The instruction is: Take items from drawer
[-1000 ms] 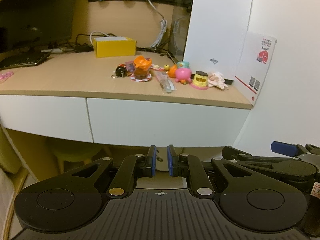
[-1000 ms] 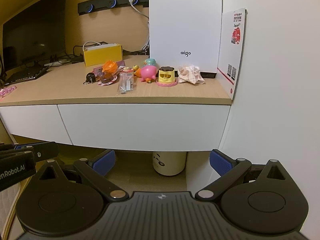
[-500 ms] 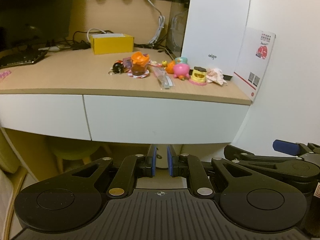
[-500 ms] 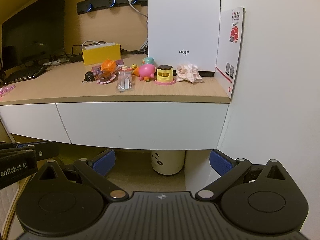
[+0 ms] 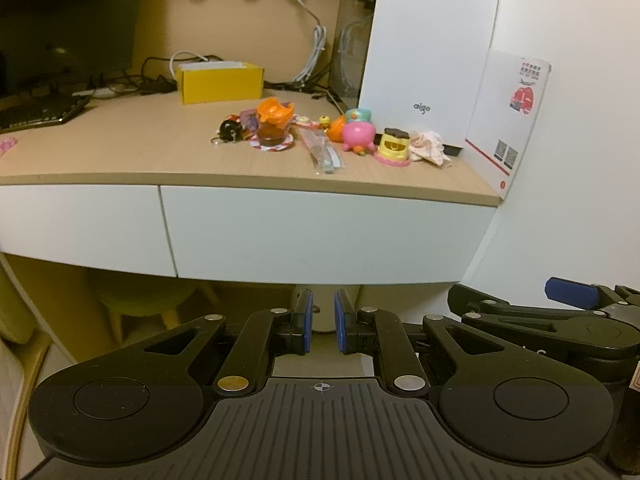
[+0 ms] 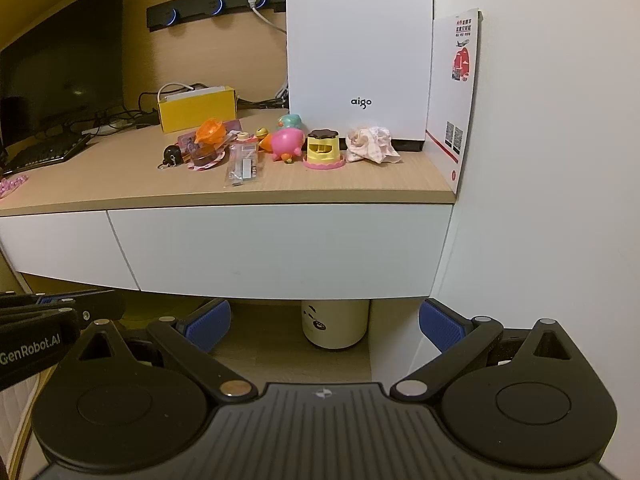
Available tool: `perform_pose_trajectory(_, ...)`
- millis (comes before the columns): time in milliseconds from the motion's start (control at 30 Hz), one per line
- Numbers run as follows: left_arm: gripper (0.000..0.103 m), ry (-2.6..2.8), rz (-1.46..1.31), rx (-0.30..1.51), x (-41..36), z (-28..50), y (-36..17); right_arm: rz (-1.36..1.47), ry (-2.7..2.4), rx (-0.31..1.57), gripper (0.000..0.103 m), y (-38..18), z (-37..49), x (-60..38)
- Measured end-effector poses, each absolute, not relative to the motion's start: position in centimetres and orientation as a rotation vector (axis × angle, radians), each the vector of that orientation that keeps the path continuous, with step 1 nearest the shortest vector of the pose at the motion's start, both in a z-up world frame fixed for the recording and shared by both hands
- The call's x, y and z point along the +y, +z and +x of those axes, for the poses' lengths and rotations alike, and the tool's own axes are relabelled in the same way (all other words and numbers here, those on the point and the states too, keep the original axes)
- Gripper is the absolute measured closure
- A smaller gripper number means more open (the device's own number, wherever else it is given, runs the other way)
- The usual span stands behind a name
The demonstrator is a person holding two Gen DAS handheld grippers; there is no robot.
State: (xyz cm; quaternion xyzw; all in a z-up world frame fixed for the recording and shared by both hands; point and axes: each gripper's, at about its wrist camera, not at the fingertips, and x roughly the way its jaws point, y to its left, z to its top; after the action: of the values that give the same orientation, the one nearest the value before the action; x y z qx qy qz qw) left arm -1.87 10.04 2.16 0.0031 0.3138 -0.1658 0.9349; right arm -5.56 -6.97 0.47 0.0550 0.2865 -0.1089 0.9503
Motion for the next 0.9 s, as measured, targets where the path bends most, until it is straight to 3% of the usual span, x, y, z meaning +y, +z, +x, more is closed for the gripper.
perform_pose_trajectory(900, 0.089, -0.336, 0.006, 0.634, 10.0, -2.38, 2.34, 0.122, -0.214, 0.595, 0.002, 0.26, -5.63, -6.63)
